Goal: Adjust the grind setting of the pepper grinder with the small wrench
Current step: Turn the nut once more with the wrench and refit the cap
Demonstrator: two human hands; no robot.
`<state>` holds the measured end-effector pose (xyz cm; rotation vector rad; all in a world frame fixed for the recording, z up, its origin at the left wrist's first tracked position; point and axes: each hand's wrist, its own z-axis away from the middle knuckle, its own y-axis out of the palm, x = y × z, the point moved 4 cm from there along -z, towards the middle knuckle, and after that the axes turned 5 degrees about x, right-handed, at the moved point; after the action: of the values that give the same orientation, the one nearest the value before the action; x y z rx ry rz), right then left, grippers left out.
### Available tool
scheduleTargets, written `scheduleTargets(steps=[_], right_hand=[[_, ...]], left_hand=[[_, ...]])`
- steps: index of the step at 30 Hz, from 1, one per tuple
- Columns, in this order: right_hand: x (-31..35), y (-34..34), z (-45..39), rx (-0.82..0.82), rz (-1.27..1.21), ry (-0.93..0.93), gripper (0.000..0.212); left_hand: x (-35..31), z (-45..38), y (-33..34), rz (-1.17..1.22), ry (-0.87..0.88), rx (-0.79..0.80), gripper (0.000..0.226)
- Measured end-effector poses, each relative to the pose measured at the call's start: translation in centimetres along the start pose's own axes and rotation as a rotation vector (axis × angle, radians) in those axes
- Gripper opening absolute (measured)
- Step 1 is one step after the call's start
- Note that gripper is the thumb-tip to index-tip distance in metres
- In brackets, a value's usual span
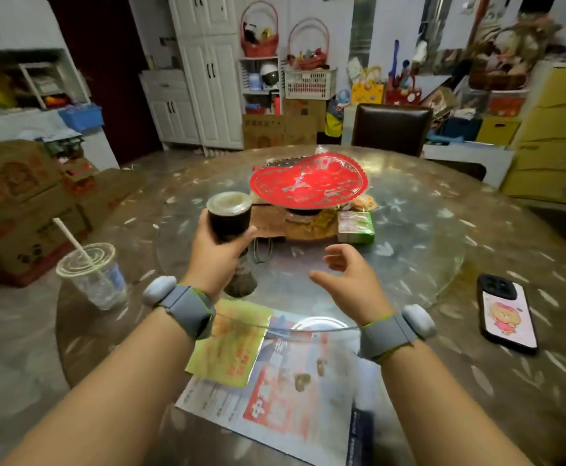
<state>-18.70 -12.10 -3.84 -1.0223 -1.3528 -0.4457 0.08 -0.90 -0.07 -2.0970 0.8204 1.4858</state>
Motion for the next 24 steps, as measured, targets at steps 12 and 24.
scheduleTargets(steps=[12,24], right_hand=[[-6.0,4.9,-11.2,0.1,0.32,0.041,0.034],[-4.8,6.6,-13.8,0.232,0.37,0.197,0.026]], left_hand=[[8.4,-12.9,-0.6,-0.208,-0.074,-0.09,0.07],[11.1,-16.7,-1.7,-0.252,-0.247,-0.128,0.076]])
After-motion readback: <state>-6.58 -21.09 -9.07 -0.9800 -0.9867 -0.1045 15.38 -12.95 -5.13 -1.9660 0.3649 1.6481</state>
